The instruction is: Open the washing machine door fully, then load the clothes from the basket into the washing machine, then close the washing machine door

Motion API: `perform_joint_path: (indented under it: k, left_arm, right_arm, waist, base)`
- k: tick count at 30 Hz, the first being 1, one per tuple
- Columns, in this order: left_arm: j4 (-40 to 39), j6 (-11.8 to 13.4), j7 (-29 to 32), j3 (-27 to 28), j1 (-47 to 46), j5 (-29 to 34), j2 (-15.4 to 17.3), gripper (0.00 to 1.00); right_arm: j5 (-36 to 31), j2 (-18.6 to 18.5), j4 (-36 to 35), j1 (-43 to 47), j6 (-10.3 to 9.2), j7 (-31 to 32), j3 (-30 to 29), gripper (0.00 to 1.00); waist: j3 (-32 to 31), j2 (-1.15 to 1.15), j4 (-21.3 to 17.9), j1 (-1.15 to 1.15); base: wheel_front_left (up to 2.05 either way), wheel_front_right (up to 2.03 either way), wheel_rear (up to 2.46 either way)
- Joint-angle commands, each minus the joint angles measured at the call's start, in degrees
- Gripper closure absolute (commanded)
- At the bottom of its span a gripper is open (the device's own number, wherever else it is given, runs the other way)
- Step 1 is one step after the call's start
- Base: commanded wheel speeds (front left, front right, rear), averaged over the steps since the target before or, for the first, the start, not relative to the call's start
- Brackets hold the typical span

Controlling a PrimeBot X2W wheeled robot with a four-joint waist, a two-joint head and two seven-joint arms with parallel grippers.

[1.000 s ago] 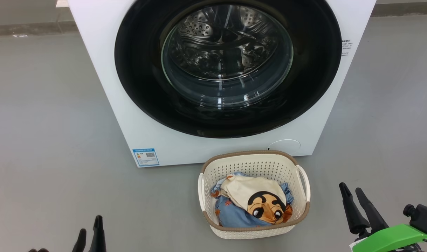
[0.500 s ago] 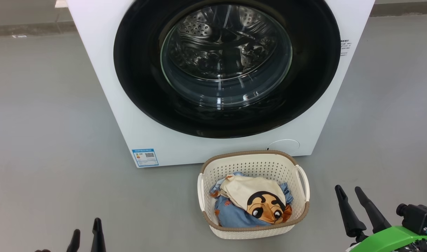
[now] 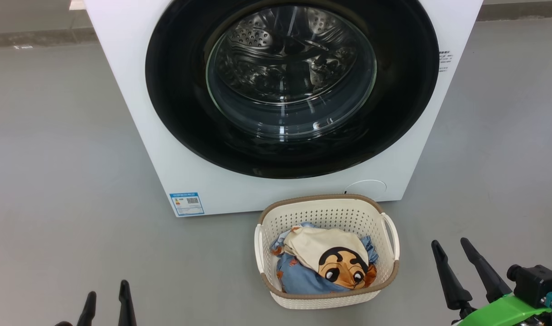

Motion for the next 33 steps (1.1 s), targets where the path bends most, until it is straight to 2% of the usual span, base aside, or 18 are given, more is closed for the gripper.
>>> perform_joint_path:
  k: [1,27,33]
  left_arm:
    - [-2.3,0.4,-0.9,1.4,-0.7,2.9,1.1,0.00]
    - [-6.8,2.5,-5.3,2.1,2.0,21.7,1.5,0.00]
    - [-6.9,2.6,-5.3,2.2,2.1,21.5,1.5,0.00]
  right_arm:
    - [-2.2,-1.3,-1.9,-0.1,0.08,-1.0,1.0,0.00]
    - [-18.9,-2.9,-4.5,1.0,0.10,-5.4,1.1,0.00]
    - [-19.0,-2.8,-4.5,0.9,0.10,-5.4,1.1,0.00]
  waist:
    - [0.0,0.00,0.0,0.00]
    - [-0.2,0.00,-0.2,0.00]
    - [-0.3,0.00,-0.2,0.00]
  base:
    - [0.00,0.00,0.00]
    - [0.00,0.00,0.00]
    - [0.00,0.00,0.00]
